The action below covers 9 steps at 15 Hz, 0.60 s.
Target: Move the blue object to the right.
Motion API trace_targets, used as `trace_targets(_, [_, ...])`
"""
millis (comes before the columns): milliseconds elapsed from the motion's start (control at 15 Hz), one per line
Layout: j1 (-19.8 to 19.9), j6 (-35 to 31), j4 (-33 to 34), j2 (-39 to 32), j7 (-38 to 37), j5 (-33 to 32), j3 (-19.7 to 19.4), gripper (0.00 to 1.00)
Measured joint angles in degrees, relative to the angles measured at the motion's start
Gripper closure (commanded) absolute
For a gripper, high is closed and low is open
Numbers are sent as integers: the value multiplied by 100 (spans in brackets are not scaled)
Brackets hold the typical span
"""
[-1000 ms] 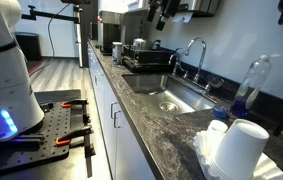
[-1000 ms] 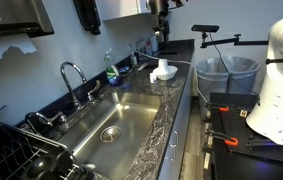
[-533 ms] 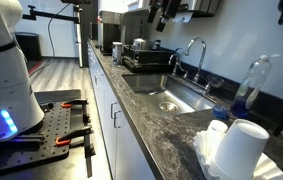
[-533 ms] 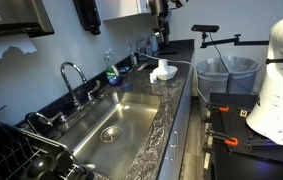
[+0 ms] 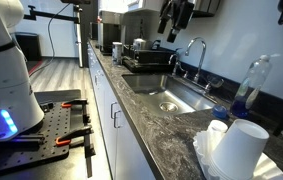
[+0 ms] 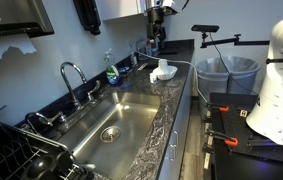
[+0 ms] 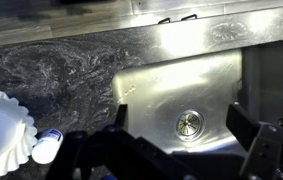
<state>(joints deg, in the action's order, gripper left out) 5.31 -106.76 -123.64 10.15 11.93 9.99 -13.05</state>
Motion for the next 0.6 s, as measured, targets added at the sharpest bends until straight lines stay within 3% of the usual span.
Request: trace_targets(600, [42, -614, 114, -464, 0, 0, 62, 0])
